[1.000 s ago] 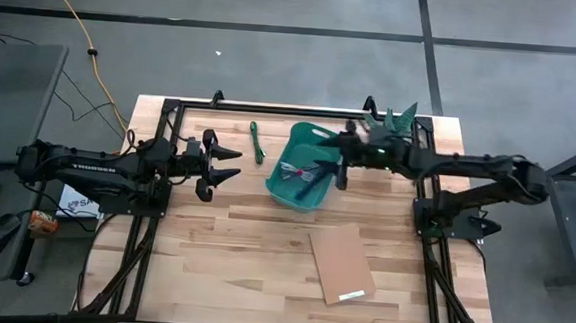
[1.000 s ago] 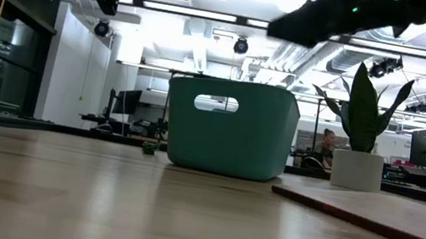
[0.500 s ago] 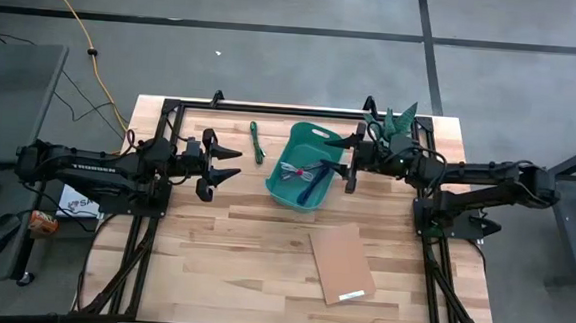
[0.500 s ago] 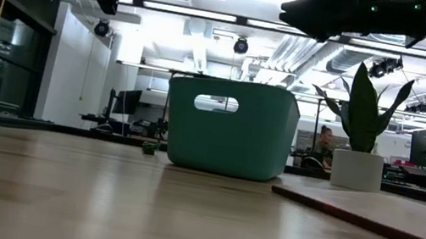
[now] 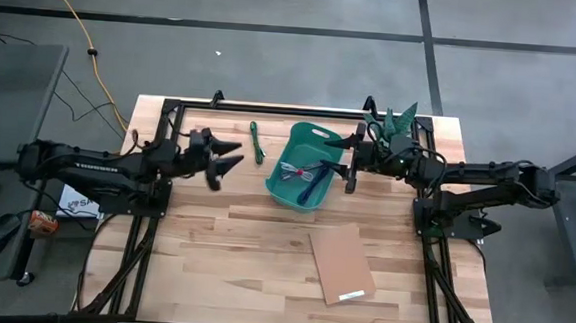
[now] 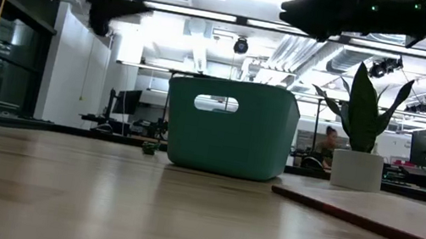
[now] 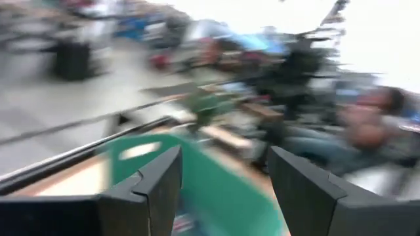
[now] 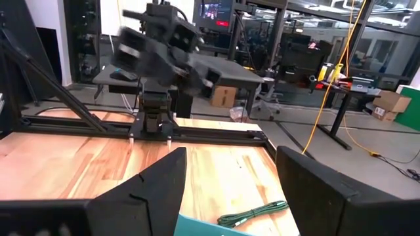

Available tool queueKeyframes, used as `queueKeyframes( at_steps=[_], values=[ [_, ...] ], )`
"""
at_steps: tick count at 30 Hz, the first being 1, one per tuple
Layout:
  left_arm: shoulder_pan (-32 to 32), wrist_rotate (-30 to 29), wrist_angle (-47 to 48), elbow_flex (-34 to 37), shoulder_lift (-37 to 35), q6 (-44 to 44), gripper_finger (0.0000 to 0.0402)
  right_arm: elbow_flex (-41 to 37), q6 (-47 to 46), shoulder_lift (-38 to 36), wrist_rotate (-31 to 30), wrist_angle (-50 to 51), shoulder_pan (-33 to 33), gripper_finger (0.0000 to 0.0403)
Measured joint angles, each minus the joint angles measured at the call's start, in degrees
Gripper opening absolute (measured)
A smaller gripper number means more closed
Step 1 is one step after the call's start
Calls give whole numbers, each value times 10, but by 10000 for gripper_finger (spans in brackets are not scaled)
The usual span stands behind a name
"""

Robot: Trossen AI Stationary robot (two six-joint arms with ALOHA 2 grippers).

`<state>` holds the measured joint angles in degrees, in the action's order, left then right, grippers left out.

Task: Pick and place USB-C Cables
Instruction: Put the green charger cable green bin

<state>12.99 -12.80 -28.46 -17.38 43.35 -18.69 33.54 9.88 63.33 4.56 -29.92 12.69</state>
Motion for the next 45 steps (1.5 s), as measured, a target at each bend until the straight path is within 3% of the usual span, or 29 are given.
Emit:
queueKeyframes(
  at_steps=[6,10,17,22,27,33,40,45],
  values=[
    [2,-233,227,-90,93,-96,194,0,0,0,0,-2,0,226],
    [12,-311,303,-150,195,-132,191,0,0,0,0,-2,0,226],
    [49,-287,209,-183,369,-132,190,0,-22,0,0,1,0,226],
    [84,-248,196,-205,443,-155,190,0,-23,0,0,2,0,226],
    [114,-236,201,-210,478,-183,190,0,-23,0,0,3,0,226],
    [150,-157,209,-210,513,-216,190,0,-23,0,0,1,0,226],
    [181,-144,216,-213,521,-232,190,0,-24,0,0,1,0,226],
    [188,-136,259,-256,526,-218,190,0,-24,0,0,1,0,226]
  ],
)
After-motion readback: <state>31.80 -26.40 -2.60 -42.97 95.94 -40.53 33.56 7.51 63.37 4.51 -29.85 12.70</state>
